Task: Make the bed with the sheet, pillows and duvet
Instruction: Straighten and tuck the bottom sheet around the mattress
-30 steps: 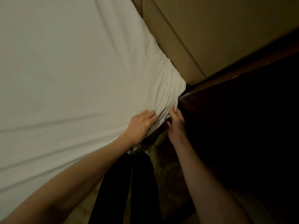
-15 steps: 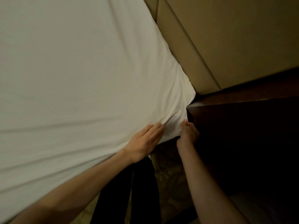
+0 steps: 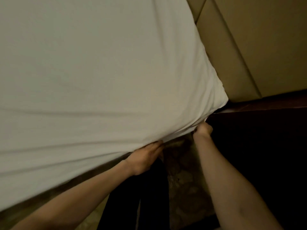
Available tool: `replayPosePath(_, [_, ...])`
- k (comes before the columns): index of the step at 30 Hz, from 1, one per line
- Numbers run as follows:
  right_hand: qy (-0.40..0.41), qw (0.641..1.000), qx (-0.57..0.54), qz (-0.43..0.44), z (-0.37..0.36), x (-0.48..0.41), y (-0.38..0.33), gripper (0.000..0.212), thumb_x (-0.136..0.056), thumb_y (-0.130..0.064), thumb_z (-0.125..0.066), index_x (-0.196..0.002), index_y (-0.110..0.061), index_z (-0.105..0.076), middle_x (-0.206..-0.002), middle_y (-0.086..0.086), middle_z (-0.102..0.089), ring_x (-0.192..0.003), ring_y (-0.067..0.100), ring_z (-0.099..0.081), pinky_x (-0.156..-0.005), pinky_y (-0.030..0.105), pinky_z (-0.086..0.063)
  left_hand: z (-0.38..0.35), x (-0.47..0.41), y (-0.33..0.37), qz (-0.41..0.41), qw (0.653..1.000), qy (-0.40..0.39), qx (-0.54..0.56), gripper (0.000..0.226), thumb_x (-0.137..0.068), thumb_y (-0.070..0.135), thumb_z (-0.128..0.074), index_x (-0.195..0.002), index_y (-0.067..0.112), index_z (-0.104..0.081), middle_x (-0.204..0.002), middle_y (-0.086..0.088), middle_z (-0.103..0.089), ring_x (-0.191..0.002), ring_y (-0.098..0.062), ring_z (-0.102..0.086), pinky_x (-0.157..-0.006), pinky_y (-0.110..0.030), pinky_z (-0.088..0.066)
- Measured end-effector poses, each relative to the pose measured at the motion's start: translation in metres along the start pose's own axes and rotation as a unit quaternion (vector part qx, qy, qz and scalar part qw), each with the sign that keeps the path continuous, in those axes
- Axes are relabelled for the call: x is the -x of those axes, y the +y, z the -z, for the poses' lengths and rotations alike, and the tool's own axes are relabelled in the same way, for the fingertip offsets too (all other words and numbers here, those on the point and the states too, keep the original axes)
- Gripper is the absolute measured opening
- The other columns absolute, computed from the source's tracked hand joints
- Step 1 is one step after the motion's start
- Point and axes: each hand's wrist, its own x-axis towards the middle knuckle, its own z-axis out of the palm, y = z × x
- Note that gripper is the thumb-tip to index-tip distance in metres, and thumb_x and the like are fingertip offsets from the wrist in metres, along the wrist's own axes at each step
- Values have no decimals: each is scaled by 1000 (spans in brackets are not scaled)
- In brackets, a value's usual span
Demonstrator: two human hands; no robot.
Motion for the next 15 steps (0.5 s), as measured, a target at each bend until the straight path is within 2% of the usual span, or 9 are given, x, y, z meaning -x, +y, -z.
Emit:
replayPosePath(3, [-58, 994, 87, -2, 10, 28, 18, 38, -90, -4, -52, -127, 3, -52, -125, 16, -58, -110, 32, -59, -88, 40, -49, 7, 29, 8, 152, 976, -27, 154, 51, -84, 12, -53, -133, 8, -45, -134, -11, -51, -121, -29, -51, -99, -32, -40])
replayPosePath(5, [-74, 989, 129, 1, 12, 46, 34, 41, -89, -6, -51, -129, 2, -50, -127, 18, -57, -112, 36, -58, -91, 41, -50, 9, 51, 10, 307, 907, -5, 287, 40, -89, 12, -53, -128, 6, -50, -130, -13, -55, -120, -29, -52, -98, -30, -37])
replayPosePath(6, [-83, 986, 142, 9, 11, 53, 43, 43, -88, -6, -50, -130, 2, -50, -128, 18, -56, -112, 36, -58, -93, 44, -51, 9, 64, 9, 395, 846, 25, 356, 35, -89, 13, -54, -124, 5, -55, -126, -14, -59, -117, -29, -54, -97, -30, -39])
replayPosePath(7, [-94, 983, 158, 20, 7, 64, 49, 44, -87, -6, -49, -131, 2, -48, -130, 19, -55, -112, 36, -57, -94, 47, -51, 10, 77, 8, 482, 760, 60, 431, 30, -88, 16, -55, -116, 6, -60, -120, -14, -62, -111, -29, -57, -93, -30, -41])
replayPosePath(8, [-103, 978, 177, 29, 2, 77, 57, 44, -87, -7, -49, -131, 2, -47, -130, 19, -54, -112, 36, -57, -93, 48, -51, 13, 93, 6, 545, 658, 107, 509, 24, -87, 20, -56, -106, 7, -64, -112, -14, -65, -101, -28, -60, -86, -32, -45])
replayPosePath(10, [-135, 960, 244, 35, -10, 107, 71, 41, -88, -8, -49, -128, 1, -47, -124, 19, -53, -106, 35, -56, -82, 46, -53, 20, 124, -1, 596, 446, 219, 630, 10, -86, 19, -55, -85, 12, -63, -88, -9, -65, -76, -21, -58, -62, -30, -42])
replayPosePath(11, [-160, 948, 275, 30, -17, 124, 79, 36, -89, -8, -48, -125, -1, -49, -118, 19, -53, -100, 33, -55, -73, 43, -53, 24, 142, -7, 603, 358, 267, 662, 10, -87, 15, -54, -80, 14, -61, -77, -6, -62, -68, -17, -54, -56, -27, -36])
replayPosePath(13, [-221, 918, 328, -17, -27, 161, 98, 21, -90, -5, -47, -110, -5, -52, -109, 17, -50, -90, 30, -52, -66, 41, -49, 28, 176, -20, 603, 237, 347, 678, 14, -89, 13, -52, -77, 15, -57, -70, -3, -59, -67, -15, -51, -59, -27, -36])
replayPosePath(15, [-286, 883, 368, -62, -35, 194, 121, 7, -91, -8, -48, -91, -5, -54, -103, 15, -50, -88, 27, -53, -75, 44, -49, 28, 212, -33, 595, 166, 410, 671, 11, -91, 16, -51, -80, 15, -54, -82, -2, -54, -80, -16, -52, -72, -34, -44])
